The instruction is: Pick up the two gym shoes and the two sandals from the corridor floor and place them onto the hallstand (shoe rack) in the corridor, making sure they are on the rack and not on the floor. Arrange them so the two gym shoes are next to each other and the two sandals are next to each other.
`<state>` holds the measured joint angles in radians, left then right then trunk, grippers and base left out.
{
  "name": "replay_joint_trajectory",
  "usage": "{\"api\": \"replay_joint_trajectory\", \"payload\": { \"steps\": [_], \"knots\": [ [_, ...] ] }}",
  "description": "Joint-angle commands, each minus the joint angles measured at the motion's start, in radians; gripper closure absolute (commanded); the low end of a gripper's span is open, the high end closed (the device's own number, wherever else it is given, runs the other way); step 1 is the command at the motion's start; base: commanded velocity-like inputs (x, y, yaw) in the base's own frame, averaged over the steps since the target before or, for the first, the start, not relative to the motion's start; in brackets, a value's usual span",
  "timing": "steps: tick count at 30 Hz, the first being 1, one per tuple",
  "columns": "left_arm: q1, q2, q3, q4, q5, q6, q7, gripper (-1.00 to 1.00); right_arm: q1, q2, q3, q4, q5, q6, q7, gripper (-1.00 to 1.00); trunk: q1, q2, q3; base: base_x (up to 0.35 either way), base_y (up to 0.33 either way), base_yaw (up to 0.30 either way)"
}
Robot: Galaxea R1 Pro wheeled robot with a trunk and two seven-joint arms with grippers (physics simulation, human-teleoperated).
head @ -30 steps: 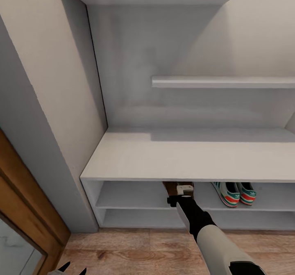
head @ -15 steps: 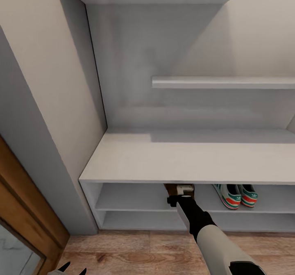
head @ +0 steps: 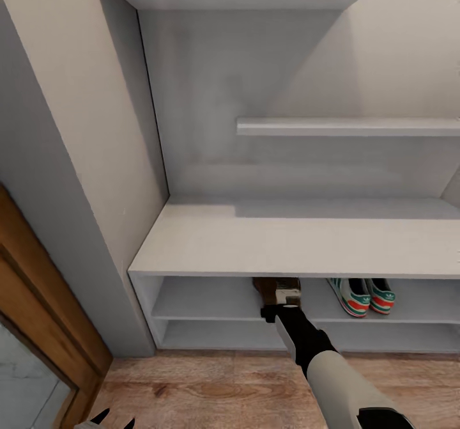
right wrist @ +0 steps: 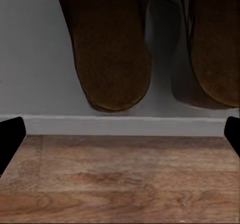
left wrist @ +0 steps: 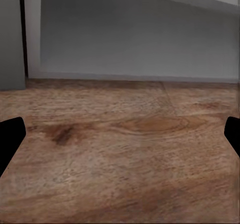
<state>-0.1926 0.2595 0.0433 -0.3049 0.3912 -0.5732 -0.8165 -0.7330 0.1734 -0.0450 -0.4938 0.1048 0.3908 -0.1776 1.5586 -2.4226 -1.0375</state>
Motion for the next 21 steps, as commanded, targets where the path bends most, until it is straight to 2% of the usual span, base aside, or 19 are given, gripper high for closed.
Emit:
{"api": "replay_joint_trajectory", "payload": {
  "steps": [1, 9, 21],
  "knots": [
    [-0.001, 0.0, 0.004, 0.001, 0.003, 0.001, -0.009, -1.0, 0.0, 0.001, -0.005, -0.002, 0.01, 0.006, 0.001, -1.0, -0.001, 0.0, -0.001, -0.312, 0.0, 0.0],
    [-0.001, -0.001, 0.004, 0.001, 0.003, 0.001, -0.009, -1.0, 0.0, 0.001, -0.004, -0.002, 0.01, 0.006, 0.001, -1.0, -0.001, 0.0, -0.001, -0.328, -0.02, 0.0],
    [-0.001, -0.002, 0.004, 0.001, 0.003, 0.001, -0.008, -1.0, 0.0, 0.001, -0.004, -0.001, 0.01, 0.006, 0.001, -1.0, -0.001, 0.0, -0.001, -0.288, -0.152, 0.0]
  ]
}}
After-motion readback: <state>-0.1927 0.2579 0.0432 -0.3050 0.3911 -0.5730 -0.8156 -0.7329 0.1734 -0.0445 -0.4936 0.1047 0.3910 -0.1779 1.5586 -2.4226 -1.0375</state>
